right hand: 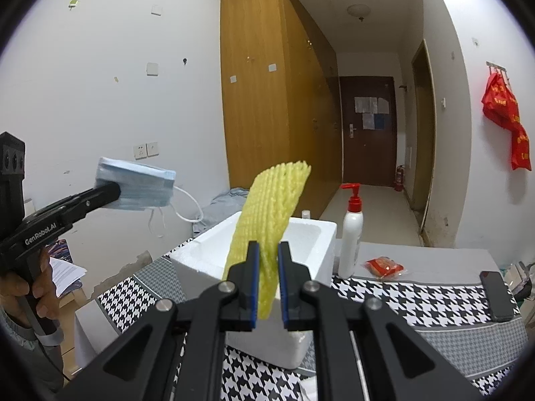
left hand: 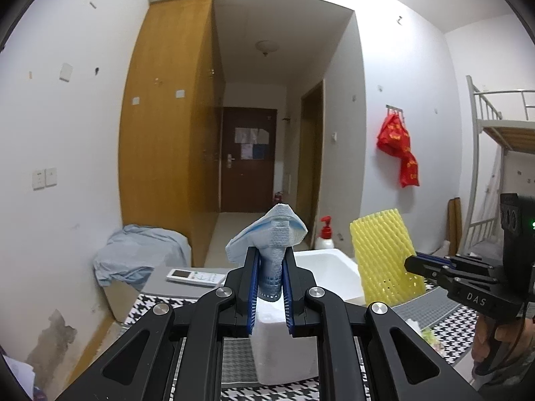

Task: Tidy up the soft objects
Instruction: 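Lift the mask and yellow net and carry both over the white foam box, then open the right tool to drop the yellow net into the foam box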

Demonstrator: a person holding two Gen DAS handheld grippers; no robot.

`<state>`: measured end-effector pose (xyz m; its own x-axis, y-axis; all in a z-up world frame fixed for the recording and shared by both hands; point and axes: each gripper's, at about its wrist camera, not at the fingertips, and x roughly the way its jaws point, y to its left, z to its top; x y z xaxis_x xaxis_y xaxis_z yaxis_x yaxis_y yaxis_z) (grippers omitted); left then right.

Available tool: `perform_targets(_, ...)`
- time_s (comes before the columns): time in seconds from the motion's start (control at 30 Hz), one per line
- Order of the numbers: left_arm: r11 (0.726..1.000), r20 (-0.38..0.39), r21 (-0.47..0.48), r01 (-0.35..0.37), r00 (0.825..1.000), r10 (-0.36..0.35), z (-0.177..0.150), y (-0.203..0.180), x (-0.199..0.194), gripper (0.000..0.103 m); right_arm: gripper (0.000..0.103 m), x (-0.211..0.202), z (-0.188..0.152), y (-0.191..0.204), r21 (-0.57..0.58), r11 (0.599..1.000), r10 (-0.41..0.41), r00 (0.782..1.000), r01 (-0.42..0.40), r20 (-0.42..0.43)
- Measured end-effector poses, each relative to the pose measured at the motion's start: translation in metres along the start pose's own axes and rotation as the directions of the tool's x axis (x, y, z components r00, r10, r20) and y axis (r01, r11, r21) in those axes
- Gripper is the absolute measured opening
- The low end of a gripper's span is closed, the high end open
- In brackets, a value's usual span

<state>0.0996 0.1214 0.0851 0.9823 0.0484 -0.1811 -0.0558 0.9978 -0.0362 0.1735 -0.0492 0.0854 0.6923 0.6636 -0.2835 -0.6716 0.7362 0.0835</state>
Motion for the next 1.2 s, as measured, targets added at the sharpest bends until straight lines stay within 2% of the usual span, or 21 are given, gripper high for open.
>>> perform_targets(0.6, 0.994, -0.042, -0.045, -0.1, 0.994, 0.098, -0.008, 0.025, 0.009, 0.014, 0.013, 0.048, 0.012, 0.004, 0.005, 0.997, 0.073, 0.996, -0.073, -0.042)
perform_targets(1.03, 0.992, -0.059, -0.065, -0.108, 0.993, 0.105, -0.011, 0.033, 0.016, 0.014, 0.014, 0.065, 0.013, 0.005, -0.002, 0.998, 0.063, 0.996, -0.064, -0.069)
perform_targets(1.07, 0.992, -0.06, -0.067, -0.108, 0.993, 0.104, -0.011, 0.034, 0.017, 0.014, 0.022, 0.067, 0.013, 0.006, 0.0, 0.998, 0.062, 0.996, -0.063, -0.069)
perform_targets(1.1, 0.992, -0.061, -0.069, -0.107, 0.993, 0.103, -0.011, 0.035, 0.017, 0.014, 0.04, 0.068, 0.013, 0.007, -0.006, 0.998, 0.061, 0.995, -0.062, -0.072)
perform_targets(1.13, 0.992, -0.063, -0.069, -0.107, 0.993, 0.102, -0.012, 0.036, 0.017, 0.014, 0.052, 0.069, 0.013, 0.008, -0.009, 0.998, 0.062, 0.995, -0.063, -0.075)
perform_targets(1.17, 0.992, -0.063, -0.069, -0.107, 0.993, 0.103, -0.011, 0.034, 0.017, 0.014, 0.072, 0.069, 0.013, 0.008, -0.007, 0.998, 0.065, 0.995, -0.066, -0.073)
perform_targets(1.2, 0.992, -0.064, -0.07, -0.107, 0.993, 0.103, -0.011, 0.034, 0.017, 0.014, 0.076, 0.069, 0.013, 0.008, -0.003, 0.997, 0.072, 0.995, -0.072, -0.071)
